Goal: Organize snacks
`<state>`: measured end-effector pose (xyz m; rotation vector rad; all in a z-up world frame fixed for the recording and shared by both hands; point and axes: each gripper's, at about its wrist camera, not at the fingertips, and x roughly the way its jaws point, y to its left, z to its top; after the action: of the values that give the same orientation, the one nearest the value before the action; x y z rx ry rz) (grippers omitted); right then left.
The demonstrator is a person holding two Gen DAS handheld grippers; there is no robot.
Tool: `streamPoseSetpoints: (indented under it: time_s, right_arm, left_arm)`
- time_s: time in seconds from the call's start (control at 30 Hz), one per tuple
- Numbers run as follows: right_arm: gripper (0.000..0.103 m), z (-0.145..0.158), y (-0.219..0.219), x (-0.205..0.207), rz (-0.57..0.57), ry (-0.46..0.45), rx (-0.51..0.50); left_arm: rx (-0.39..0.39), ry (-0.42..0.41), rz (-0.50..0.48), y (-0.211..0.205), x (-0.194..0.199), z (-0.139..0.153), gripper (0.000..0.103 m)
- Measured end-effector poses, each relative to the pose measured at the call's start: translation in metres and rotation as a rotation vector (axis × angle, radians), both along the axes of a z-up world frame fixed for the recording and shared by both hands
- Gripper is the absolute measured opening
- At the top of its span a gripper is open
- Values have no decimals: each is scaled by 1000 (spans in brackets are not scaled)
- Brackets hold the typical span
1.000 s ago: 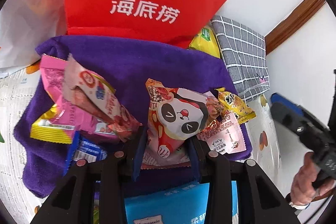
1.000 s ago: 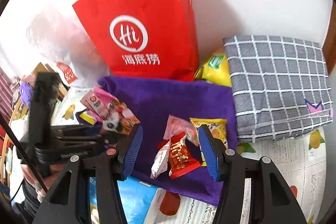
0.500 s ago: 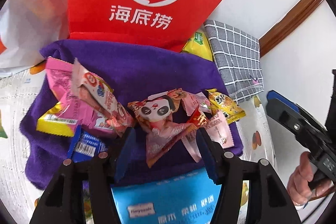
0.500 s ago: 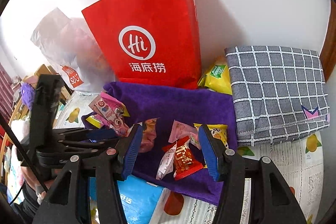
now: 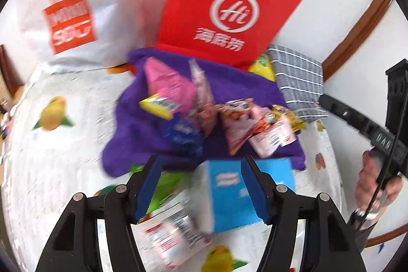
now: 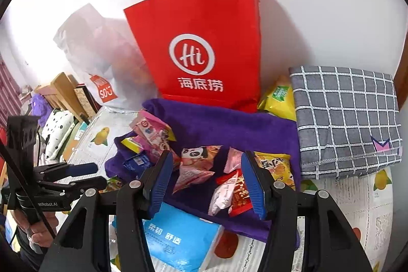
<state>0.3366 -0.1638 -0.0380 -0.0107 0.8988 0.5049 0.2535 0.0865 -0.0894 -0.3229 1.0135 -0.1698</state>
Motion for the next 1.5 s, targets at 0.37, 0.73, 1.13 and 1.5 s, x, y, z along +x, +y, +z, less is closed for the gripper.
streamPoseSetpoints:
  time_s: [0.37, 0.73, 1.13, 1.5]
  right_arm:
    - [55, 1, 15, -9, 34, -19, -30]
    - [55, -7, 27, -9, 50, -12, -58]
    - [55, -9, 57, -23, 108, -30, -63]
    - [55, -8, 78, -64, 125, -86, 10]
  left_arm:
    - [73, 50, 31, 20, -19, -47, 63]
    - [105, 41, -7, 13, -1, -81, 63]
    - [95, -60, -35, 20, -13, -84, 54]
    - [179, -158, 28, 30, -24, -65, 54]
